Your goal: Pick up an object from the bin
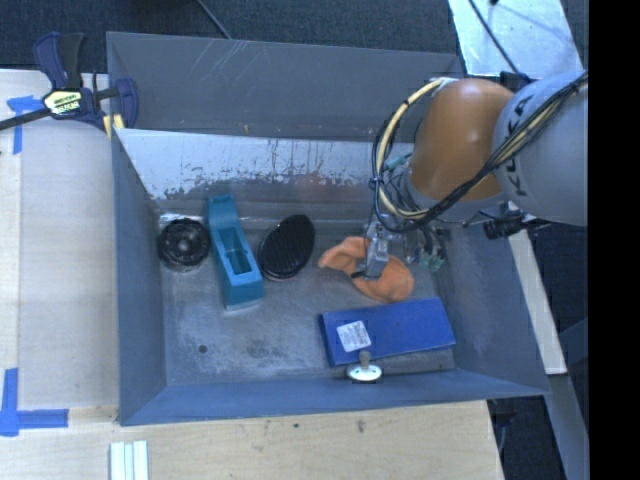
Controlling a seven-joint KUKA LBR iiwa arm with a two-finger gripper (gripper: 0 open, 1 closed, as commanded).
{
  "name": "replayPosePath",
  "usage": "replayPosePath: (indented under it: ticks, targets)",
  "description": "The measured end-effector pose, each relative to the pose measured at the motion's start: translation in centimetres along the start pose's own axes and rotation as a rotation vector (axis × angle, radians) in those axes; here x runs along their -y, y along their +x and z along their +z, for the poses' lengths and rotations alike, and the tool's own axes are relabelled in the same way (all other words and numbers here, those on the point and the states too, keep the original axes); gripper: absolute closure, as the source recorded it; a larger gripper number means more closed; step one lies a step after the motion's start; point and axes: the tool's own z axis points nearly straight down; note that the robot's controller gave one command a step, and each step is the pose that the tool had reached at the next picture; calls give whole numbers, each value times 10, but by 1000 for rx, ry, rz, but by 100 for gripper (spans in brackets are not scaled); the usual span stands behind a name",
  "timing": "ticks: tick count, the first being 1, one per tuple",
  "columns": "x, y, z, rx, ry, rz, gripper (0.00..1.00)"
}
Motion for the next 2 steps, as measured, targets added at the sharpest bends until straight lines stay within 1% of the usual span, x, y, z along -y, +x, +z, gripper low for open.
replayPosePath:
  ticks: [1,2]
  targets:
    - [5,-7,-62,5,-2,8,100]
    - [4,2,-129,4,-1,13,100]
